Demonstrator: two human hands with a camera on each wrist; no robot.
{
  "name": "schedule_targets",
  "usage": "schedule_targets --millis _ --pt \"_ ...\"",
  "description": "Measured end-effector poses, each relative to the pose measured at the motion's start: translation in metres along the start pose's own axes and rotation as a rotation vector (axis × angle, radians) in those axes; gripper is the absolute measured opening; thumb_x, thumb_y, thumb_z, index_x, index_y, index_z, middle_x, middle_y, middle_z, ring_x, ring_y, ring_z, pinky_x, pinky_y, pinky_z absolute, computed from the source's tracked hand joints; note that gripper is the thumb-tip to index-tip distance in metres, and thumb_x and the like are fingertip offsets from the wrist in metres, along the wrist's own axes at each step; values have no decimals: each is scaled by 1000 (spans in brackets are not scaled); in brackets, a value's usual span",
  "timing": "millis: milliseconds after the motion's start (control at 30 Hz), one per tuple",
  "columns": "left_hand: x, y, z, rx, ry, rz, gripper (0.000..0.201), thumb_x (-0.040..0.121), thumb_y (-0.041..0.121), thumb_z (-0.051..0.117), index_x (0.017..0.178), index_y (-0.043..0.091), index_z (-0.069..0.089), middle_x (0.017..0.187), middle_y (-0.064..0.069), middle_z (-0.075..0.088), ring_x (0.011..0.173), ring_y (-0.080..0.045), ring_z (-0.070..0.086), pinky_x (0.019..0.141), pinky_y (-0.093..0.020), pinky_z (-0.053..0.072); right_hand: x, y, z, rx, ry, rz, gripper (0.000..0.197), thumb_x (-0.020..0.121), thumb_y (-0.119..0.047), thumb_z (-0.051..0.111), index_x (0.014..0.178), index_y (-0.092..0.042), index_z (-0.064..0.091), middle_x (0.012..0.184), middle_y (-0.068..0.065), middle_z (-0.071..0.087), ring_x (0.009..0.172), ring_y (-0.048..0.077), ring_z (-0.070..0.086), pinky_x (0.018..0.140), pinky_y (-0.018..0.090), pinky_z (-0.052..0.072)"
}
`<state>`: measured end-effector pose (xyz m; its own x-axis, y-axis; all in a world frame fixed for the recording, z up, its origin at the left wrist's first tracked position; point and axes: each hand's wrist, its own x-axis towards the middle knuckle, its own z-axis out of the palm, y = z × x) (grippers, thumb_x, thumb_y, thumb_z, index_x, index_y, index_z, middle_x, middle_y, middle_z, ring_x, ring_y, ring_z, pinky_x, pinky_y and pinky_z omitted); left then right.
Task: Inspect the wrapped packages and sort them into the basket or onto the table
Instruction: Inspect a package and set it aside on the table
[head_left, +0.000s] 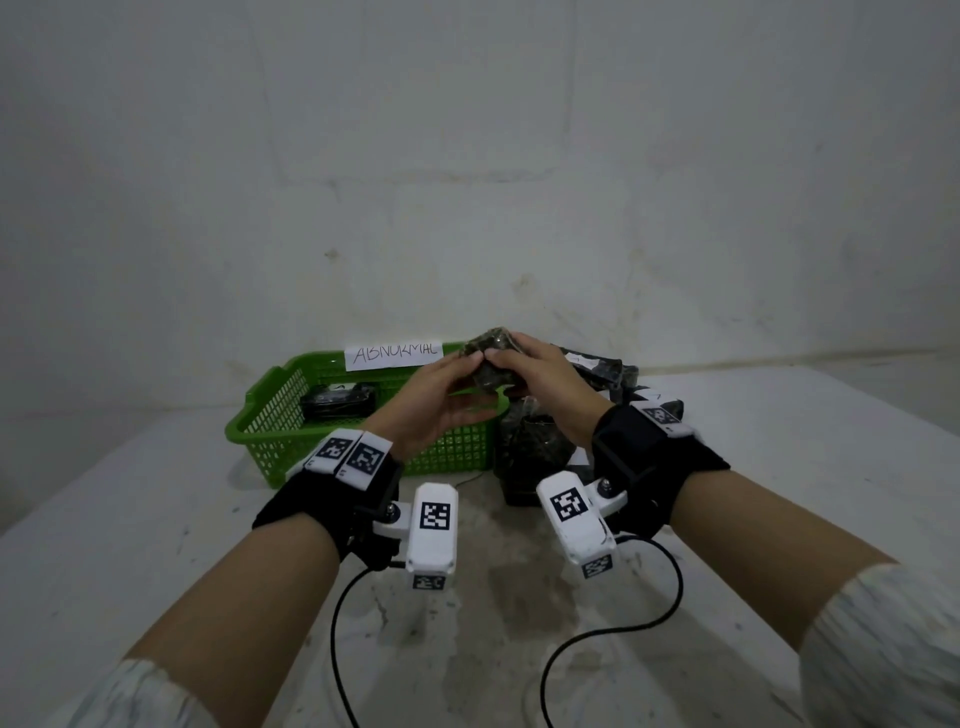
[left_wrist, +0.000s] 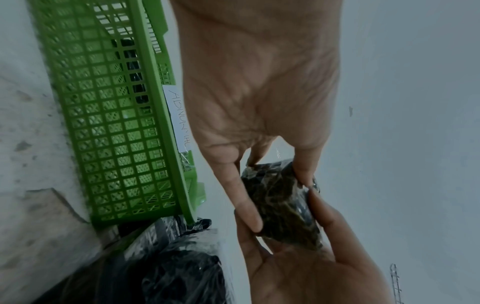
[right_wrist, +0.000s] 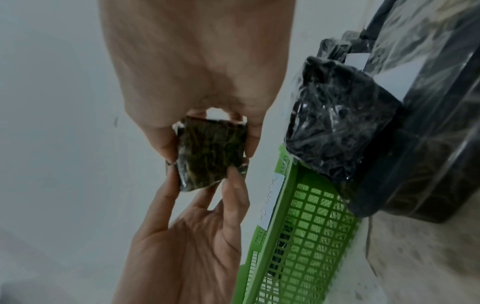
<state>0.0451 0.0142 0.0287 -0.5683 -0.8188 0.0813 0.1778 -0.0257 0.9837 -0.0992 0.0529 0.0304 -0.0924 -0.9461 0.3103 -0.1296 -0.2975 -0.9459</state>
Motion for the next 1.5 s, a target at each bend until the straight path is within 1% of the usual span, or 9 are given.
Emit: schedule_targets --millis 100,433,600,700,800,900,1233,1367,1500 --pt "-1 2 0 53 15 8 27 100 24 43 119 10 55 106 -8 63 85 -19 64 70 -29 59 -1 -3 -3 22 -14 47 20 98 -15 48 109 -15 65 94 -1 69 82 8 65 67 17 50" --pt "-7 12 9 281 106 -40 34 99 41 40 116 15 54 93 -6 62 71 -16 59 73 -36 54 -7 -8 -8 -116 -125 54 36 93 -30 59 128 -23 59 120 1 67 111 18 63 97 41 49" --pt "-11 18 12 412 100 -152 60 95 60 26 124 16 54 112 -12 62 94 -23 58 83 -36 49 -8 -11 -9 -60 -90 49 39 93 -34 60 126 -13 59 119 5 67 107 17 65 77 19 53" --pt "-7 20 13 406 124 -74 55 97 55 27 135 18 43 128 -8 53 110 -28 54 86 -36 49 -1 -7 -10 -136 -30 35 40 90 -43 61 115 -11 65 111 4 70 101 17 66 87 29 53" --pt "-2 24 13 267 71 23 48 97 47 37 139 24 32 127 -5 51 101 -28 62 75 -33 54 5 -8 -13 -230 101 9 35 92 -41 60 89 -5 60 83 6 60 67 12 55 55 17 39" --pt "2 25 11 265 55 60 42 97 29 48 136 27 35 115 -9 57 88 -25 65 67 -30 57 12 -10 -19 -210 183 38 35 93 -39 59 82 -6 56 71 3 53 55 9 45 48 16 32" --pt "19 24 -9 153 281 21 25 101 27 42 105 5 53 82 -7 56 72 -18 56 63 -31 52 21 -8 -5 57 23 113 43 95 -48 50 121 -13 54 103 0 60 75 19 60 70 34 50" --pt "22 21 -19 147 323 63 32 98 15 47 130 12 43 114 -14 56 92 -23 57 69 -31 51 25 -13 6 132 47 97 24 98 -29 53 115 -12 50 88 8 60 60 21 63 57 27 54" --pt "18 21 -22 74 261 139 29 100 16 43 127 10 50 119 -14 57 101 -29 60 89 -40 50 27 -9 15 39 58 24 17 97 -15 54 113 -11 57 103 21 63 55 17 66 57 28 59"
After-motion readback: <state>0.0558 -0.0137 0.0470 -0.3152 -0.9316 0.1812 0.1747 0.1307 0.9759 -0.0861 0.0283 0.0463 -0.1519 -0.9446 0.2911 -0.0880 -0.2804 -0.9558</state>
